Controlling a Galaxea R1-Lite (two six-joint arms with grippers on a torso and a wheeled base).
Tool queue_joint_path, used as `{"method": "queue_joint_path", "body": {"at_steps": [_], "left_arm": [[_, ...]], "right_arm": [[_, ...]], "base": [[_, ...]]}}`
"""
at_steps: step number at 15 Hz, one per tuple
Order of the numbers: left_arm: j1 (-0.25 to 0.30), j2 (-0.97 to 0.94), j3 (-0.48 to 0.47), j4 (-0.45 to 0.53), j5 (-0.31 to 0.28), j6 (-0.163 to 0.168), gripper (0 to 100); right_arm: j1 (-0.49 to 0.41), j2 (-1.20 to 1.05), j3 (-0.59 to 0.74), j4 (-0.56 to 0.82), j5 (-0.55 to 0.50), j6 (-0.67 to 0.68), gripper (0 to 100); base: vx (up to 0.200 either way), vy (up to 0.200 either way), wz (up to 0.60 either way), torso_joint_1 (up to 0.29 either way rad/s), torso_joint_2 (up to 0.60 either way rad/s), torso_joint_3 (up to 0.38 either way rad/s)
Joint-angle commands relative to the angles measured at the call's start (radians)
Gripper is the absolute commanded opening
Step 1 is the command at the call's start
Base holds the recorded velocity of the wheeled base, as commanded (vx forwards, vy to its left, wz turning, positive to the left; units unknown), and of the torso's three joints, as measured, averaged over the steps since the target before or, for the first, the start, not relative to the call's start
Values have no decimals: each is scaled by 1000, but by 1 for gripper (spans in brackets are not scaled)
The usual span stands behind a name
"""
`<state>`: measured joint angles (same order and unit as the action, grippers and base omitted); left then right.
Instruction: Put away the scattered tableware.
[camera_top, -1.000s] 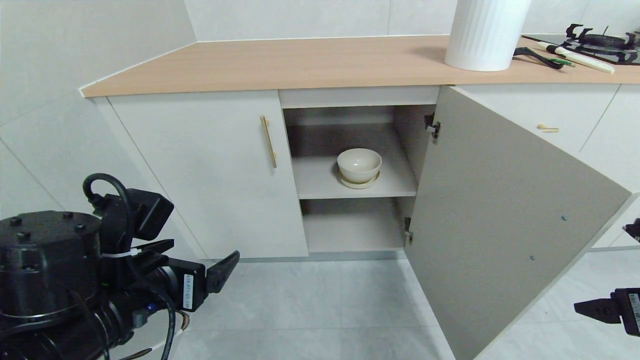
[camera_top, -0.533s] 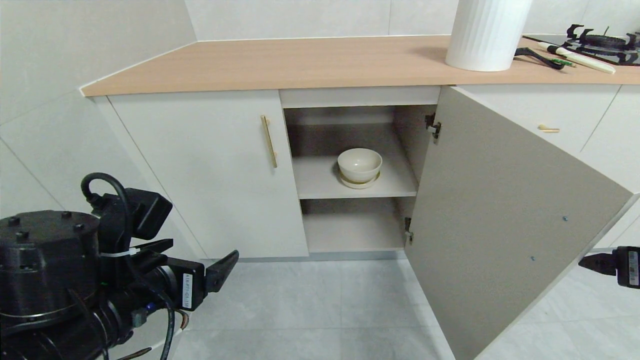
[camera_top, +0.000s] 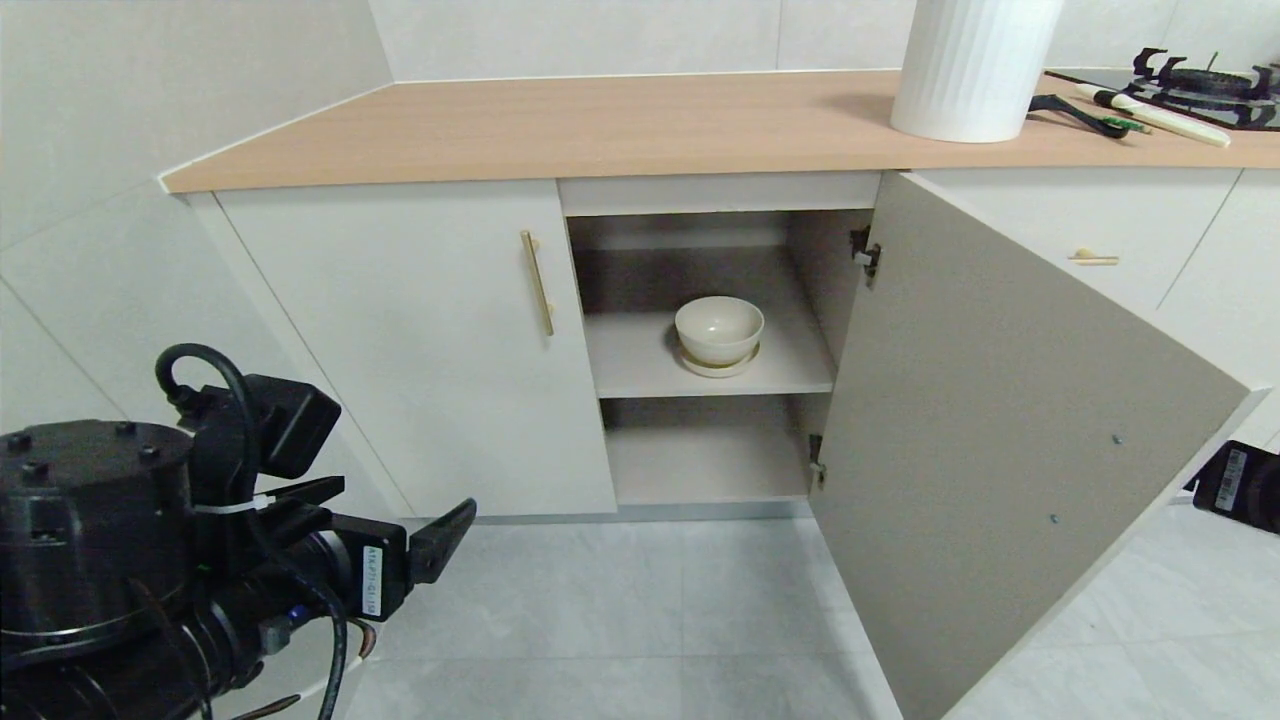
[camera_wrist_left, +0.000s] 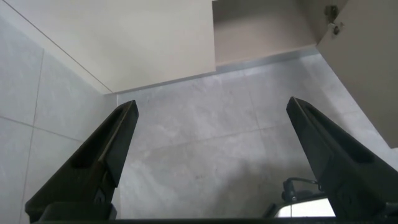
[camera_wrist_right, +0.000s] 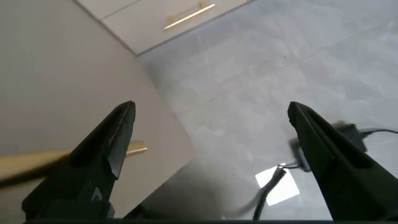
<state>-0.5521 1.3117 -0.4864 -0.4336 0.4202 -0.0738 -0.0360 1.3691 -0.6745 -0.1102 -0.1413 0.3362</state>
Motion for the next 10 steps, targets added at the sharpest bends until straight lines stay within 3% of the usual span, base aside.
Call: {"method": "queue_joint_path", "body": {"at_steps": [1,6,10], "left_arm": [[0,-11,0,0,0,-1,100],[6,-20,-9,0,0,-1,100],[11,-20,-3,-2,-21,-6,100]], "right_arm": [[67,2,0,-3,48,29,100],[329,148,-66,-39,49,75,100],[456,307,-158,-129,49,75,100]], "base": [[0,0,0,0,0,0],[0,0,0,0,0,0],[0,0,0,0,0,0]]}}
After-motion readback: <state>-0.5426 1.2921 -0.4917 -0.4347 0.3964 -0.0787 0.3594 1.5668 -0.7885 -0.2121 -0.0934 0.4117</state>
